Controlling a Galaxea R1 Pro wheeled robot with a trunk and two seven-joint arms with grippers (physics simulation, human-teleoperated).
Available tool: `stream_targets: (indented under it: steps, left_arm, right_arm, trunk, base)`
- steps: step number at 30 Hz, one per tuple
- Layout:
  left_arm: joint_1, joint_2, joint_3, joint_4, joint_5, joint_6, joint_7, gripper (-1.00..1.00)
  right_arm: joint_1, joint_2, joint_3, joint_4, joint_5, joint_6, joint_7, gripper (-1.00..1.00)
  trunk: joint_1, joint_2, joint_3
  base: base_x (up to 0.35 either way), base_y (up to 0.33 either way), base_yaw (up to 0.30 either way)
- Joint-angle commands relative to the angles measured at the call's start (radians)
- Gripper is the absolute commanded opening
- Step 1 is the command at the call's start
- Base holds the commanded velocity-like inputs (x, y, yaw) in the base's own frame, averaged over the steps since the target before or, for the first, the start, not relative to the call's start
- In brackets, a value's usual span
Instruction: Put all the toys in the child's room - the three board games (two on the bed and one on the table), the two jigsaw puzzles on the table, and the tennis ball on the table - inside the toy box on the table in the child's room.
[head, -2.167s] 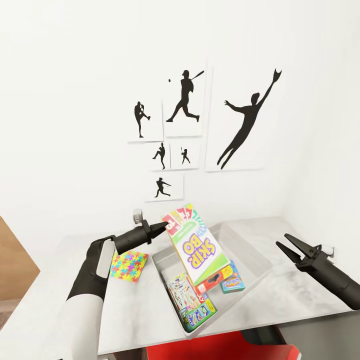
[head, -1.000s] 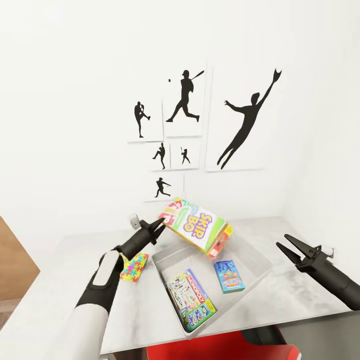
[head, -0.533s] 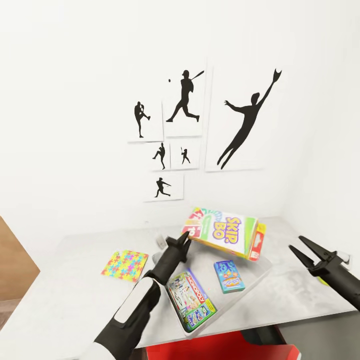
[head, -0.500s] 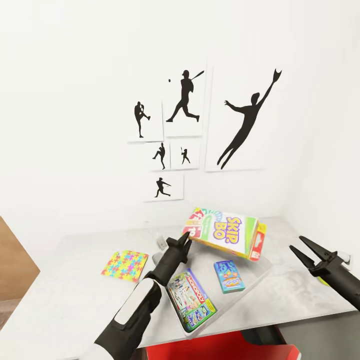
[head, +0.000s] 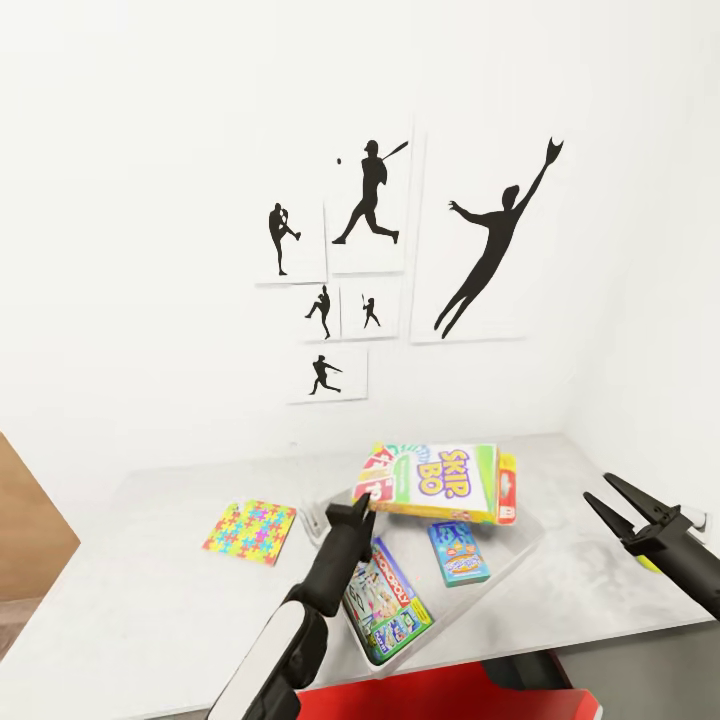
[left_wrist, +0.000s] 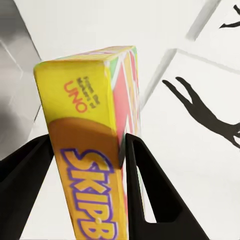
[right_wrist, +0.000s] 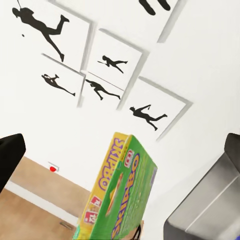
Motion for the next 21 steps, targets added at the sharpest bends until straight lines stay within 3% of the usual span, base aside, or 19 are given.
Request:
stream_targets:
  steps: [1,8,13,21]
  left_arm:
    - [0.001,0.0,-0.002,-0.004,0.01,-0.007,0.007,-1.0]
    - [0.007,0.0,-0.018,-0.019,0.011,-0.023,0.121,-1.0]
    - [0.007,0.0,-0.072,-0.024,0.013,-0.109,0.194,-1.0]
    - [0.007,0.0,-0.1,-0.048,0.025,-0.2,0.285,-1.0]
  right_arm:
    - [-0.001,0.0,-0.001,0.0,0.003,0.004,0.004,1.0]
    - [-0.001,0.0,-0.001,0.0,0.003,0.004,0.003,1.0]
    - [-0.001,0.0,-0.001,0.0,0.003,0.004,0.003,1.0]
    - [-0.001,0.0,-0.001,0.0,0.003,0.004,0.003,1.0]
  trunk:
    - [0.001,-0.002,-0.002]
    - [0.001,-0.002,-0.002]
    - [0.001,-0.002,-0.002]
    - [0.001,-0.002,-0.002]
  base:
    - [0.0,0.0,0.0]
    - [0.0,0.0,0.0]
    - [0.0,0.0,0.0]
    - [0.0,0.0,0.0]
